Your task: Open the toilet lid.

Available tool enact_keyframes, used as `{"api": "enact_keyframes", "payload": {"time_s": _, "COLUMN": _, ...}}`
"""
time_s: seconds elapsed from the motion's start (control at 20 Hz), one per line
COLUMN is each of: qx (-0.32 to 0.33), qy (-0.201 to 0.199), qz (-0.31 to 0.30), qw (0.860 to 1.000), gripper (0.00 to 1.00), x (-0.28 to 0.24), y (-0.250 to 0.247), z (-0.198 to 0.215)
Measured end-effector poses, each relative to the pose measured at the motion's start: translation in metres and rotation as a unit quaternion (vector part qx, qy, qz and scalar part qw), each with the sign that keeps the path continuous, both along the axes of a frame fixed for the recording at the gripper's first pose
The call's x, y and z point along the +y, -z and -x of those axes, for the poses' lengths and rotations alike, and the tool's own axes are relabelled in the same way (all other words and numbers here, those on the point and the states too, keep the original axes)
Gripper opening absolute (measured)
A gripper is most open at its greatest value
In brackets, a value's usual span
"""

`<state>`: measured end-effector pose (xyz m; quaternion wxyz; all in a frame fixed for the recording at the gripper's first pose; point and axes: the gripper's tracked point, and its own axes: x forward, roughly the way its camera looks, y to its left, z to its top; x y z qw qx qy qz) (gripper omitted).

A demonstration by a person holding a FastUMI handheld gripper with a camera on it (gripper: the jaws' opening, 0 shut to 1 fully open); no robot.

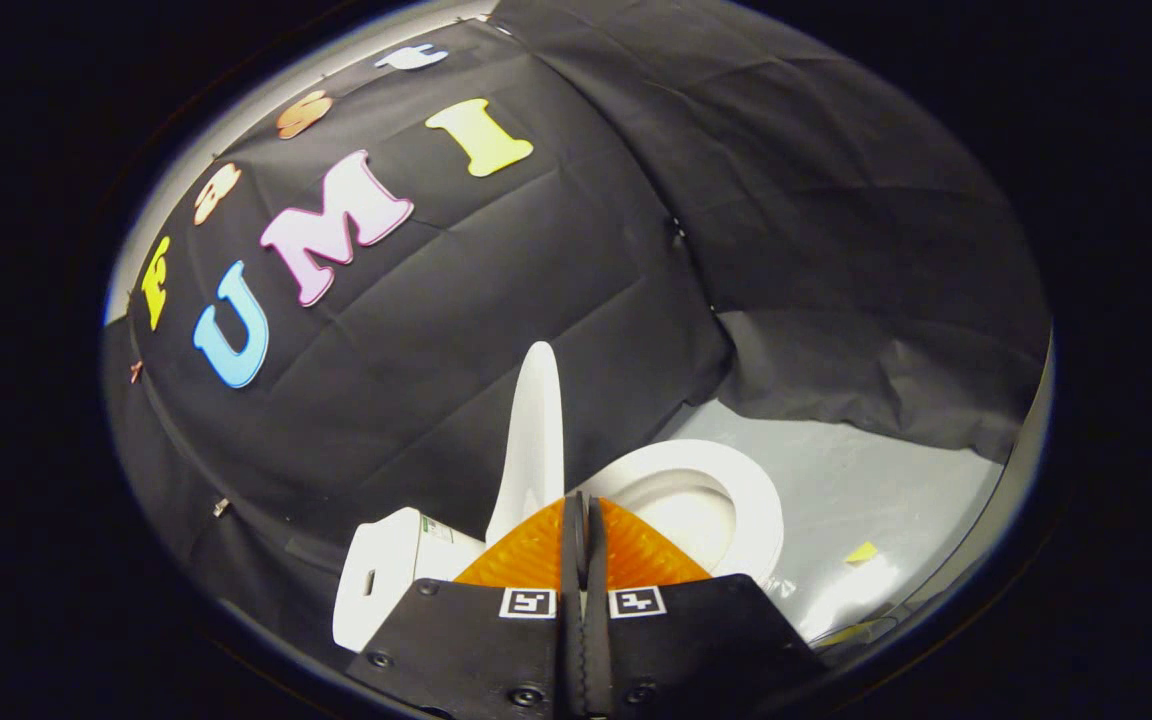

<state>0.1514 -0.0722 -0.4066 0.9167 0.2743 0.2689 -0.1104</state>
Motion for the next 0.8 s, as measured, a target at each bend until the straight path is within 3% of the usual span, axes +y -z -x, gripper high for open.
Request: {"api": "enact_keyframes", "payload": {"time_s": 0.8, "qx": -0.052, "qy": -0.072, "qz": 0.150, "qw": 0.985, "gripper": 0.05, "x": 0.130, "y": -0.078, "z": -0.003}}
